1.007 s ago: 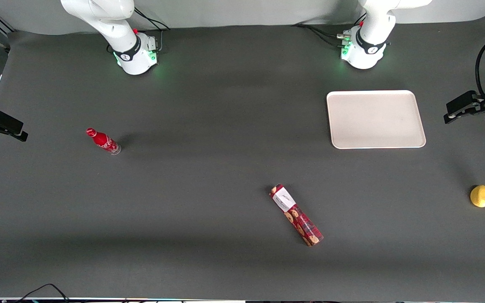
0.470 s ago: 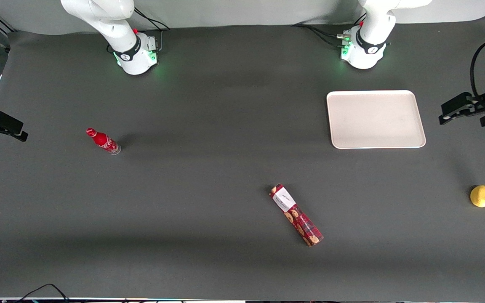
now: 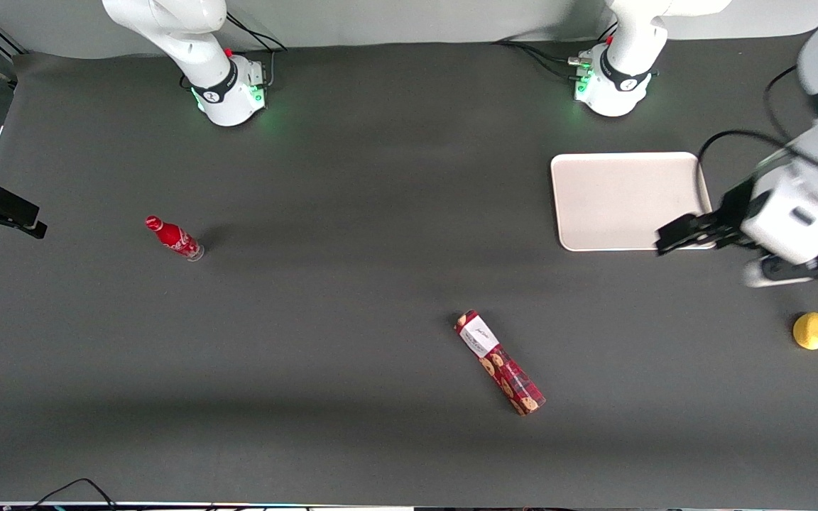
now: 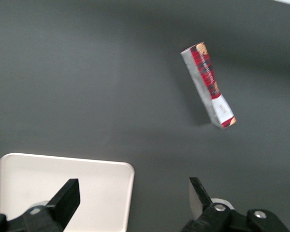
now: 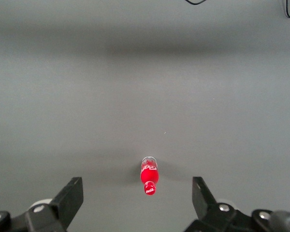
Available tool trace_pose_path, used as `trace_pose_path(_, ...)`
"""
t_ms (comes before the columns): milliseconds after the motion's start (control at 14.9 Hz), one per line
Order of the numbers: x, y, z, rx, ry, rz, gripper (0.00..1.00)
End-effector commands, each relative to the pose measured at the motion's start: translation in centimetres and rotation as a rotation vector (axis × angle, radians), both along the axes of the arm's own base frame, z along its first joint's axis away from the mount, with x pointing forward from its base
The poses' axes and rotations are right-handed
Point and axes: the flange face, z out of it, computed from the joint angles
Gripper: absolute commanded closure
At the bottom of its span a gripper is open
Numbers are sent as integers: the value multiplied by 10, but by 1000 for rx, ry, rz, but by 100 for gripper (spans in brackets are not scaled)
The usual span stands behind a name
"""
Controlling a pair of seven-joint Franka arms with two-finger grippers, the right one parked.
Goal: Place red cookie box on tray
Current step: 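Lower the open left gripper over the red plaid shortbread box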
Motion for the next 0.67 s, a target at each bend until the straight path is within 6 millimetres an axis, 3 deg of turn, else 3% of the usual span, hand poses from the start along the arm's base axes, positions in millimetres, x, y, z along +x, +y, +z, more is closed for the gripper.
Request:
trace_pose_path(0,30,-80,-43,-27,-18,132,0)
trace_pose_path(201,51,-141,-93,-31,-29,207,0)
trace_pose_path(403,63,-179,-144,32,-22,299,0)
trace_pose_path(604,70,-196,-203,99,15,420,0)
